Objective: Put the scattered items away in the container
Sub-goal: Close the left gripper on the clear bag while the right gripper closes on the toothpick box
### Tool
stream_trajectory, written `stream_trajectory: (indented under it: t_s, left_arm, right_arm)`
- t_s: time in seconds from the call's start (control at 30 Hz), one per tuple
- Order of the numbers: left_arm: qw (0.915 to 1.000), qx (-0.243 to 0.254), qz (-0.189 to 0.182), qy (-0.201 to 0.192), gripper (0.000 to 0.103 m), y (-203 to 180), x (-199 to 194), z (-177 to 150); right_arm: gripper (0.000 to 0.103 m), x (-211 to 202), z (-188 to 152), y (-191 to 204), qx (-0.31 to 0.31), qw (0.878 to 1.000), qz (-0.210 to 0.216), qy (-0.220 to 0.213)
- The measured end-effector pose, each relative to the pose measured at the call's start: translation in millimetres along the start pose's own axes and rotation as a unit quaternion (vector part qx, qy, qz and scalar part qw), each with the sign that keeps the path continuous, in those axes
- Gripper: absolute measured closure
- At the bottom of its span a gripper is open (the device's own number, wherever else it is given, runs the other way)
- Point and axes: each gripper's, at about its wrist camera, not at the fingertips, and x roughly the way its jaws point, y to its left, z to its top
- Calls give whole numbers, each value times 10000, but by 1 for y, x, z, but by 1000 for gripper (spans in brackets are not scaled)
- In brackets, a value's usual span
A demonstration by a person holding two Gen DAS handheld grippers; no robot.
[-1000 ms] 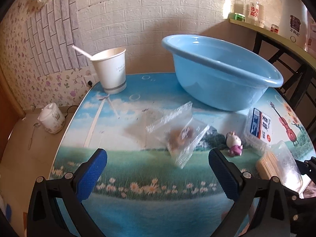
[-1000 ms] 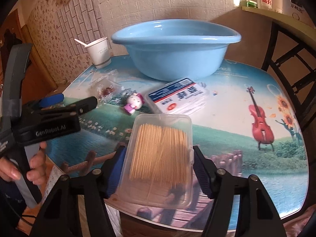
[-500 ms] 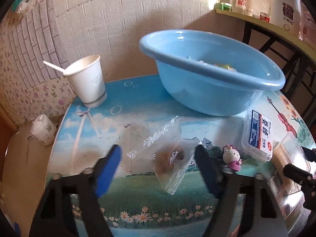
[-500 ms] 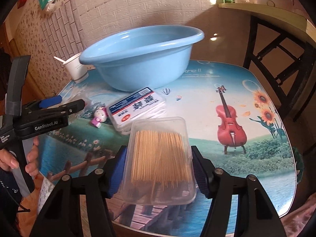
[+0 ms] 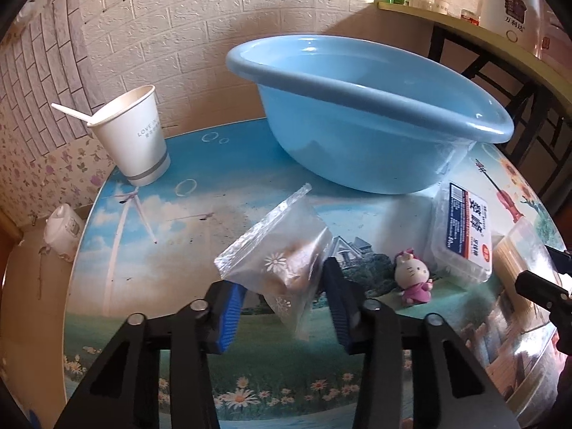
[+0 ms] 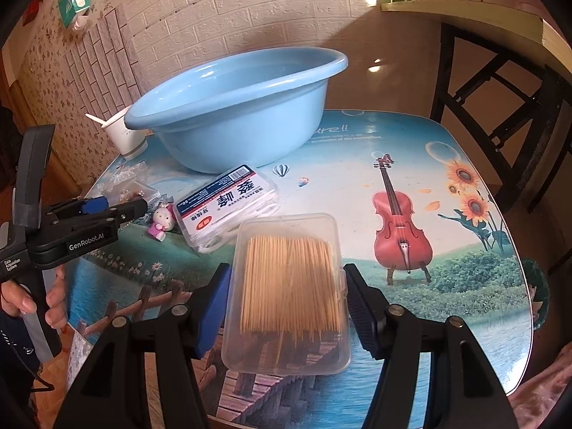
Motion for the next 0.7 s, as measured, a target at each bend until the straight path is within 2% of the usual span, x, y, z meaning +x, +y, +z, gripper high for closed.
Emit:
stream_trajectory:
  t_s: [0.07, 0.17, 0.4, 0.43, 0.5, 0.7]
  left_arm:
    - [10000, -17, -56, -8, 77, -1, -1, -1]
    - [9999, -77, -123, -21, 80, -2, -5, -5]
    - [9994, -281, -172, -67, 81, -3, -16, -14]
    - [9993, -333, -179, -74, 81, -3, -17, -16]
    - [9991, -394, -157, -93, 81, -3, -21, -20]
    - [9989, -407, -176, -142, 81, -10, -35, -32]
  right_arm:
    - [39, 1, 0, -1, 24, 10000, -3, 10]
    - [39, 3, -2, -2, 76, 10000, 21, 29]
    - [39, 5, -4, -4, 152, 9999, 36, 2]
    - [38, 5, -4, -4, 171, 9998, 41, 12]
    - [30, 6, -6, -4, 188, 9998, 61, -16]
    - [29, 8, -9, 5, 48, 9999, -26, -132]
